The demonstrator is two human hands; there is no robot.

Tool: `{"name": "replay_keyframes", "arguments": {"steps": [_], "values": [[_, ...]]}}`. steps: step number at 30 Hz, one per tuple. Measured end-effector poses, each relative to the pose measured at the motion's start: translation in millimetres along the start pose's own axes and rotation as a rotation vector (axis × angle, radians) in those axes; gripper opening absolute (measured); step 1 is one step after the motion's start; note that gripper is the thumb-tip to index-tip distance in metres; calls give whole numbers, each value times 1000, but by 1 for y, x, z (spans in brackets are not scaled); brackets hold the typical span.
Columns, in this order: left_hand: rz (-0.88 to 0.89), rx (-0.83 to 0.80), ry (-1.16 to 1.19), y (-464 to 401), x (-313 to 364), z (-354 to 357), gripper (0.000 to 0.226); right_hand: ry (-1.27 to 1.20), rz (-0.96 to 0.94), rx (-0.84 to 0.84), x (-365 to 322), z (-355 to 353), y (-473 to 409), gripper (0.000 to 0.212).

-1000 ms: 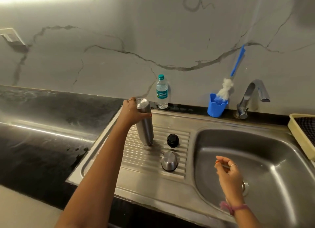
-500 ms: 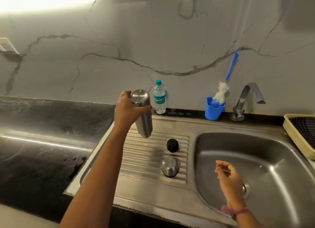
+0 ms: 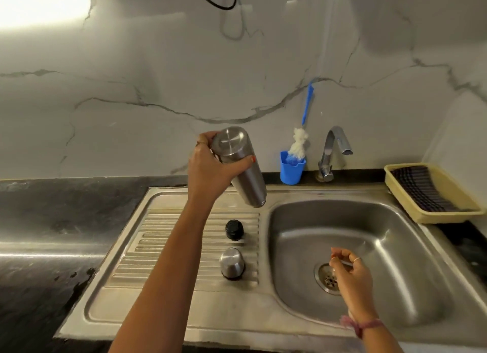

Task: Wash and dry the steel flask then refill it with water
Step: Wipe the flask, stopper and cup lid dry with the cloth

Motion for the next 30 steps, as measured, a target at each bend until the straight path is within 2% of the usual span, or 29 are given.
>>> {"name": "replay_keyframes", "arguments": {"steps": [10,13,17,23,26,30], "values": [[-226,-63,262,37,6,115,76,11,14,80,4,-91,-32,17],[-361,-45,398,52,5,152,70,3,3,112,-5,-126,-42,17],[-609,-46,567,77,-1,196,92,-34,22,139,-15,-165,-61,16],[-879,24,809,118,-5,247,51,6,11,158,-33,-210,-112,12],[-967,75,834,137,-11,265,48,89,-22,174,-54,-225,-148,12],[-1040,106,861,153,-16,283,32,254,-34,100,-84,-228,-200,26]]}}
Point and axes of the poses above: each hand's wrist, its own y-axis away from the middle knuckle, its own z-axis out of the palm, x = y × z, the point moved 7 cm from there along -y, towards the middle knuckle, and after that the axes turned 10 degrees about z, right-handed, at the moved point
